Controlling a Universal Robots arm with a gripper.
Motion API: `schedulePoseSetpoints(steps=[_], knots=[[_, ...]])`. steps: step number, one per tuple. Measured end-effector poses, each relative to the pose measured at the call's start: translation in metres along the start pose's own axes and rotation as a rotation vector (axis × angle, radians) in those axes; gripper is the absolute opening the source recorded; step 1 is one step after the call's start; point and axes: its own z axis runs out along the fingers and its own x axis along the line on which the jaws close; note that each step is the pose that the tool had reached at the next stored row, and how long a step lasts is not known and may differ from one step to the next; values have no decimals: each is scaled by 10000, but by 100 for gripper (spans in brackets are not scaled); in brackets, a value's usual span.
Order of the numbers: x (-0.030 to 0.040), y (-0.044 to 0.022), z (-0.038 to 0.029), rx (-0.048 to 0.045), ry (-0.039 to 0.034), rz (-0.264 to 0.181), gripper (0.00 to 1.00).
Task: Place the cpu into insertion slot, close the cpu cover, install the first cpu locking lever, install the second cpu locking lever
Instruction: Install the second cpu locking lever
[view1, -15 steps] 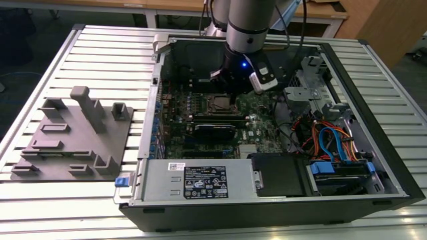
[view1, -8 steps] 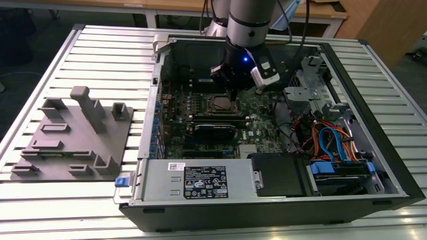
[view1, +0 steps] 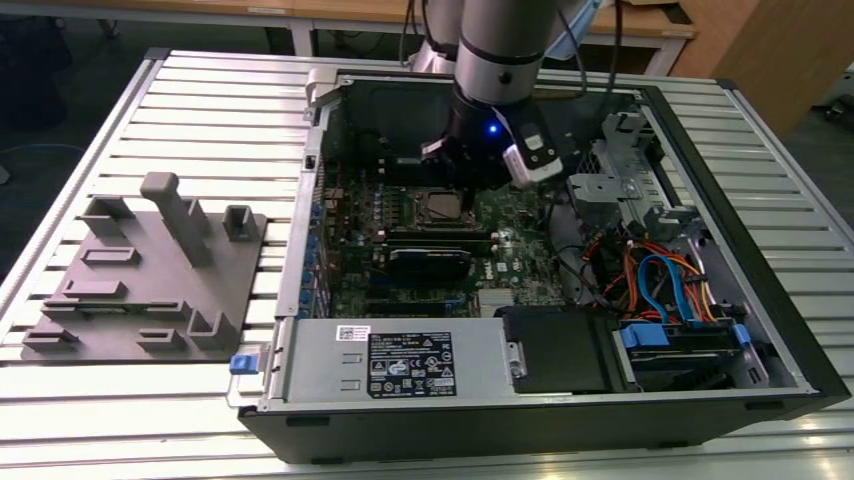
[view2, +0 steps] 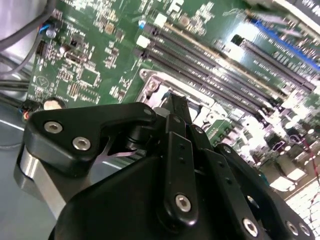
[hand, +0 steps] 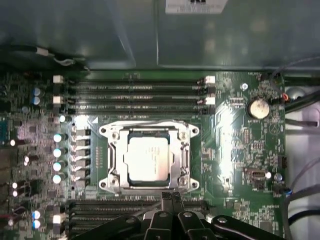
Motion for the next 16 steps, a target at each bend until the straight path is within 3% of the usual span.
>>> schedulePoseSetpoints(steps=[2, 5, 6, 11, 16], knots=[[0, -20, 3, -65, 56, 2, 10], [0, -39, 8, -159, 222, 8, 10], [-1, -53, 9, -171, 243, 8, 10], [5, -115, 34, -286, 284, 6, 10], [104, -143, 66, -379, 290, -49, 10]])
